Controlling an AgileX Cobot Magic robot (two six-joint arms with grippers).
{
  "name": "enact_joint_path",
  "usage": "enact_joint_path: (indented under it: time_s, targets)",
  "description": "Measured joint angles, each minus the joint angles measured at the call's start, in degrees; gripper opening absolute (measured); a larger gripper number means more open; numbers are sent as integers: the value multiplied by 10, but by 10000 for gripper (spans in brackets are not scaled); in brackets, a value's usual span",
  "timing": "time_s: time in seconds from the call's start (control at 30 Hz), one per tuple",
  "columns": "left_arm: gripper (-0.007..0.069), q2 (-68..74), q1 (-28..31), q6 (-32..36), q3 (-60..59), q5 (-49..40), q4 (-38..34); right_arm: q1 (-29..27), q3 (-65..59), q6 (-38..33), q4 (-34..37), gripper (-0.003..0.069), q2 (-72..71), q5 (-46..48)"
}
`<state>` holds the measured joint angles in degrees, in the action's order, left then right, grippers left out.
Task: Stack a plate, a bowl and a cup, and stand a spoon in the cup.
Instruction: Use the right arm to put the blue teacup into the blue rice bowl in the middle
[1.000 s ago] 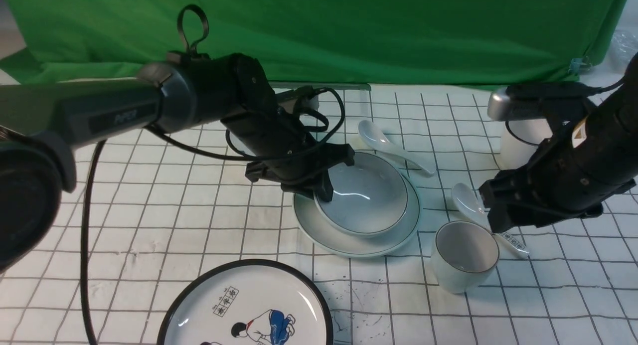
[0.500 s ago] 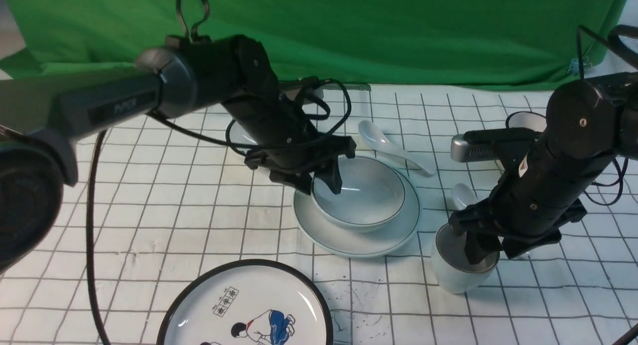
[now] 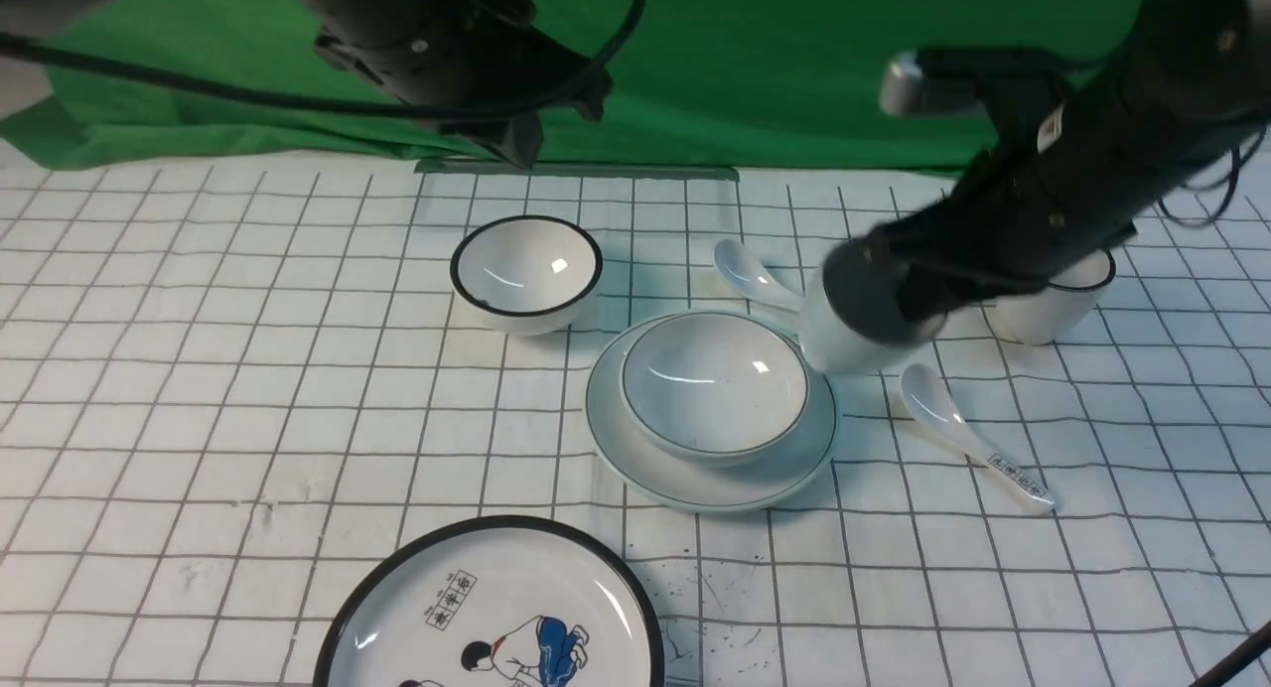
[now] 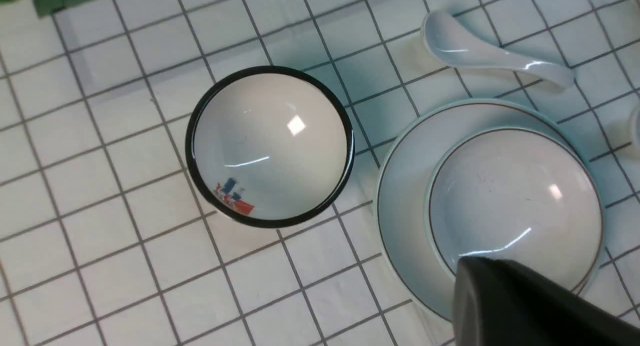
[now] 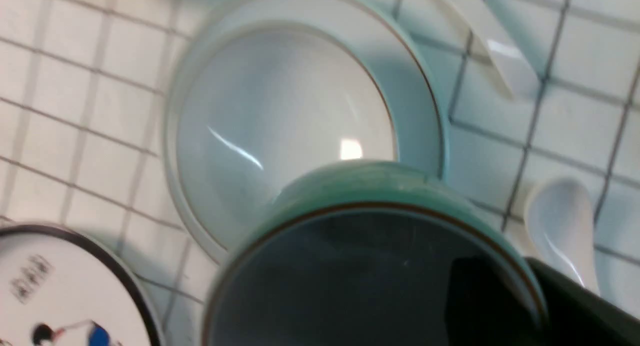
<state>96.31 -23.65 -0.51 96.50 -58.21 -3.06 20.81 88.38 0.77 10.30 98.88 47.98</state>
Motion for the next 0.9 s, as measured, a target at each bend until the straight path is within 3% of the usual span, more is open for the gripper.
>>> enact_joint_path:
  time_s: [0.23, 0.57, 0.7, 0.8, 0.83, 0.9]
  targets:
    - [2, -89, 0, -12, -117, 37, 0, 20, 151, -30, 13, 87, 142, 65]
    - [2, -130, 0, -19, -183, 25, 27, 41, 176, -41, 14, 98, 242, 72]
    - [2, -131, 0, -23, -183, 25, 31, 41, 177, -44, 15, 147, 245, 71]
    - [2, -131, 0, -23, -183, 25, 31, 41, 179, -45, 16, 227, 245, 69]
    - [2, -131, 0, -23, -183, 25, 31, 41, 184, -51, 16, 300, 245, 70]
    - [2, -131, 0, -23, -183, 25, 31, 41, 189, -62, 16, 332, 243, 72]
